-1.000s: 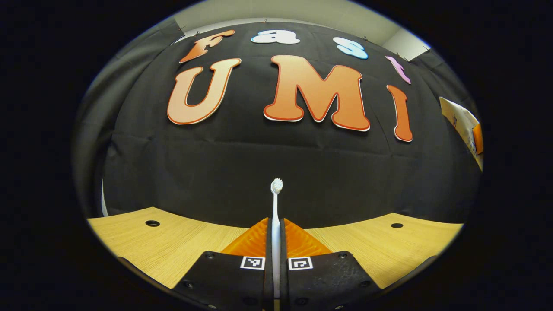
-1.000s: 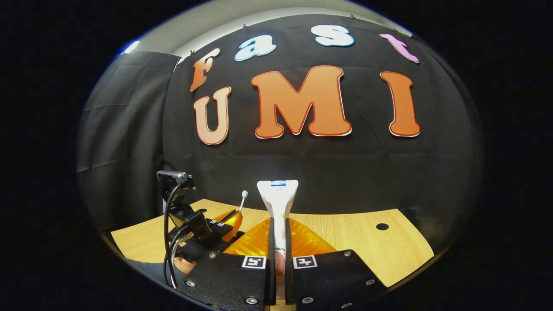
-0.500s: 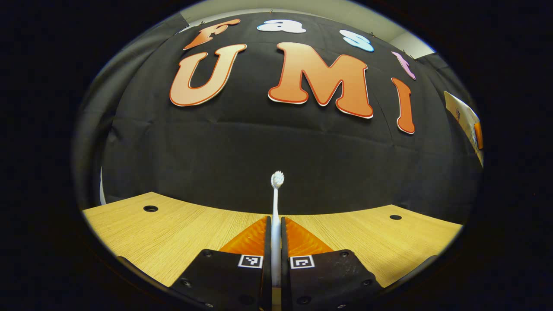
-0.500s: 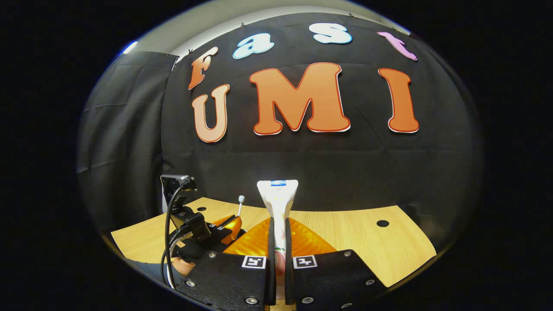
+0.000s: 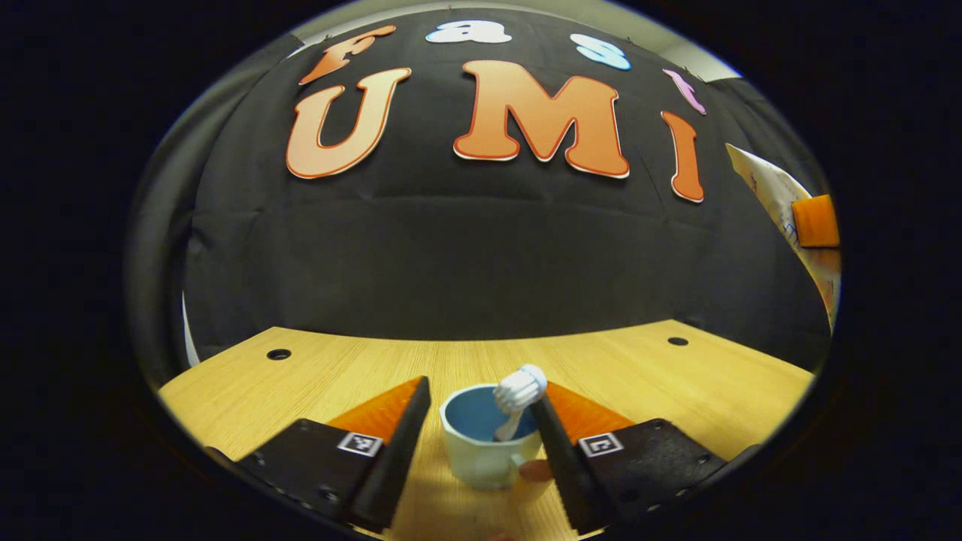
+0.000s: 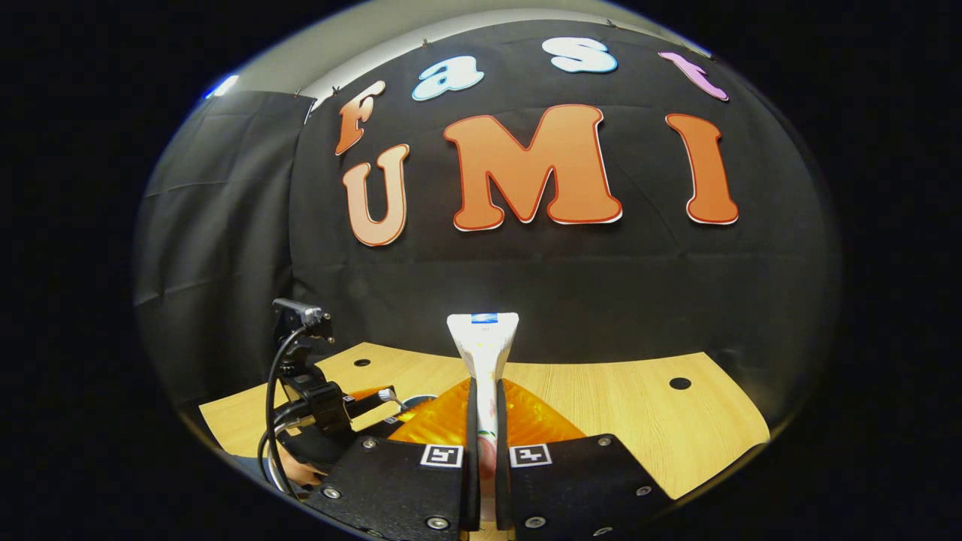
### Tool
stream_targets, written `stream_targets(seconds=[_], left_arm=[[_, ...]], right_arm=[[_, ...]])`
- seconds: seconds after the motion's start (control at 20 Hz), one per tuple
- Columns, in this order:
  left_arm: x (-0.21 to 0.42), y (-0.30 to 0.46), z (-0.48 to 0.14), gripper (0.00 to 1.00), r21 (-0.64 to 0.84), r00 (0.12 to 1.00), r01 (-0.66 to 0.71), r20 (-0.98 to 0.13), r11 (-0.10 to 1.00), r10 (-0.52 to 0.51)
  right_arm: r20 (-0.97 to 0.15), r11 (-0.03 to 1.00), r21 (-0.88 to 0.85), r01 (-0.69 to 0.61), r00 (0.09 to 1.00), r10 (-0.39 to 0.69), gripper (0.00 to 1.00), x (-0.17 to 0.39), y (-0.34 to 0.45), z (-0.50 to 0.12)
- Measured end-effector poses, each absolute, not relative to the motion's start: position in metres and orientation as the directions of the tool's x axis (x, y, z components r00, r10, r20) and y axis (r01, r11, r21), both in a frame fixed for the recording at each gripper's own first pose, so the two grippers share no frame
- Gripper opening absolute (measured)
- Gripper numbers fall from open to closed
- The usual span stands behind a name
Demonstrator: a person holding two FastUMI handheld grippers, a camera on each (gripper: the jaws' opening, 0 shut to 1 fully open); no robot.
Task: Put the toothbrush and toothpaste on the desktop into the cup, then pick up the cup and place it on the coaster on the desktop.
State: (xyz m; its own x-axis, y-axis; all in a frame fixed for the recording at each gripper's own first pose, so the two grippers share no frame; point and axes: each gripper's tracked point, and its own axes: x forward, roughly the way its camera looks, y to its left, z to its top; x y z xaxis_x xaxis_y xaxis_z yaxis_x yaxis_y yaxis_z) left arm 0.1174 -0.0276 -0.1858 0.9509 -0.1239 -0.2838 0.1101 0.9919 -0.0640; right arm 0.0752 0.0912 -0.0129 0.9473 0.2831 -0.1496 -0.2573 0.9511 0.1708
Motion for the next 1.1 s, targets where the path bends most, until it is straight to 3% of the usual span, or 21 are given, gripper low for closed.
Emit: stream_targets(seconds=[0.05,0.2,0.75,0.8,0.85,1.1], left_arm=[[0.111,-0.026,-0.179,0.91,-0.070,0.950,0.114,-0.283,0.991,-0.130],[0.088,-0.022,-0.159,0.96,-0.077,0.951,0.130,-0.273,0.989,-0.146],[0.021,0.016,-0.124,0.96,-0.068,0.966,0.104,-0.231,0.992,-0.117],[0.018,0.022,-0.125,0.96,-0.060,0.968,0.092,-0.228,0.994,-0.104],[0.016,0.026,-0.125,0.96,-0.060,0.970,0.083,-0.225,0.995,-0.094],[0.006,0.040,-0.138,0.96,-0.099,0.963,0.061,-0.256,0.993,-0.085]], right_arm=[[-0.139,0.949,0.170,-0.265,0.947,0.289,0.08,0.075,0.096,-0.011],[-0.102,0.939,0.173,-0.296,0.943,0.316,0.08,0.074,0.110,-0.003],[0.091,0.892,0.230,-0.389,0.921,0.378,0.08,0.100,0.151,0.025],[0.113,0.890,0.230,-0.394,0.919,0.378,0.13,0.106,0.154,0.027],[0.133,0.888,0.228,-0.399,0.916,0.378,0.08,0.112,0.157,0.028],[0.129,0.881,0.221,-0.419,0.908,0.399,0.09,0.146,0.180,0.007]])
